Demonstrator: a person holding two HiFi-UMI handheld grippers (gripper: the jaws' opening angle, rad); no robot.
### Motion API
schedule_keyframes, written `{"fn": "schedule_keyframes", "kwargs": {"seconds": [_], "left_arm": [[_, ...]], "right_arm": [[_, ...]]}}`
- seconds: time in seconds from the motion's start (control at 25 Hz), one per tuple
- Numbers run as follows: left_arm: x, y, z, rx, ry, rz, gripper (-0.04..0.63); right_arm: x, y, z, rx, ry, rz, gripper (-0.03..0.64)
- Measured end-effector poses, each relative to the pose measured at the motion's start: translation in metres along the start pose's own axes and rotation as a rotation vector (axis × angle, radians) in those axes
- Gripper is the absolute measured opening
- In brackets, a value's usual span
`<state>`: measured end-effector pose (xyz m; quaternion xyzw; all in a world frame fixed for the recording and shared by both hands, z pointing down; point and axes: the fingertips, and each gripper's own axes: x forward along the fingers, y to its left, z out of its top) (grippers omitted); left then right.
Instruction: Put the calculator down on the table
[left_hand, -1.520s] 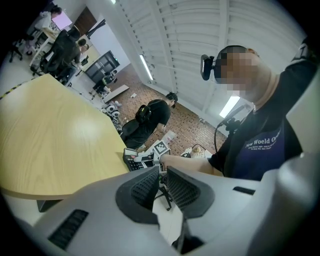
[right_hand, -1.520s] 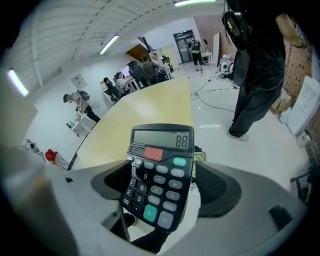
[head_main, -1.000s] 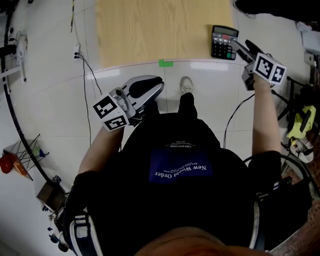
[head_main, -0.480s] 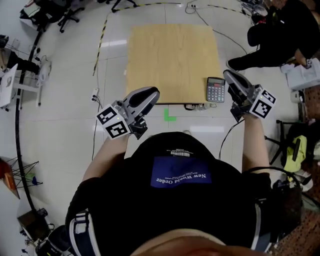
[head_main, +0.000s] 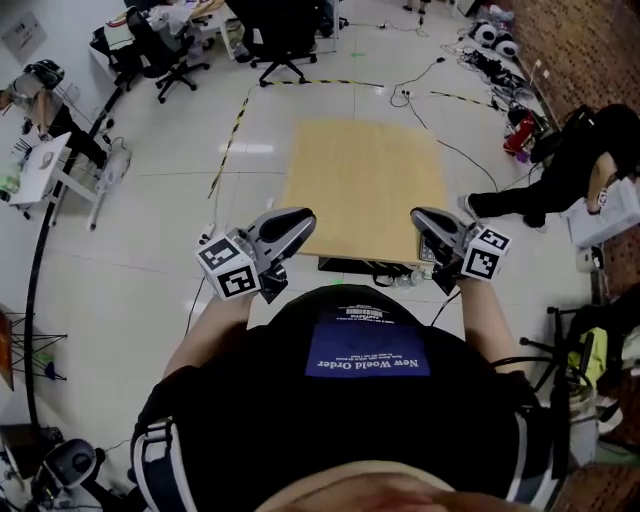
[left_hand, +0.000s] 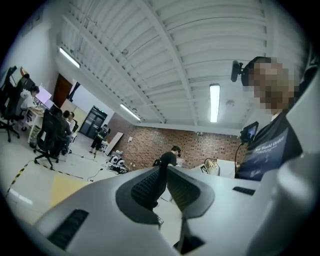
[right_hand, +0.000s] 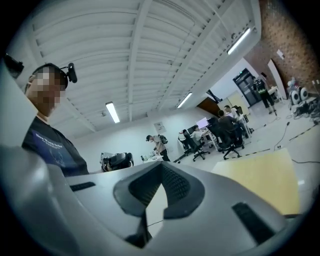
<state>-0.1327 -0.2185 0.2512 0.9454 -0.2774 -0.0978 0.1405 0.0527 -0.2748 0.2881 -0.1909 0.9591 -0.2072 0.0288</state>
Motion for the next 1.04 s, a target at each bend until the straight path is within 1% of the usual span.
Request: {"fn": "schedule_keyframes", "kwargs": {"seconds": [0.16, 0.24, 0.52, 0.72, 1.04], "left_arm": [[-0.009, 0.003, -0.002, 0.001, -0.01, 0.021, 0.054], [-0.01, 0.004, -0.001, 0.013, -0.012, 0.016, 0.054], [-0.006, 0.001, 0.0, 0.005, -0.044, 0.01, 0.054], [-0.012, 0.003, -0.005, -0.01, -0.052, 0.024, 0.054], [-0.009, 0.0, -0.004, -0.018, -0.054, 0.02, 0.054]], "right_arm": [[0.014, 0.0, -0.008, -0.041, 0.054, -0.012, -0.014], [0.018, 0.0, -0.007, -0.058, 0.068, -0.013, -0.014], [0.018, 0.004, -0.001, -0.083, 0.092, 0.001, -0.014], [0.02, 0.007, -0.004, -0.091, 0.096, 0.013, -0.014], [0.019, 0.011, -0.006, -0.101, 0.113, 0.028, -0.015]]}}
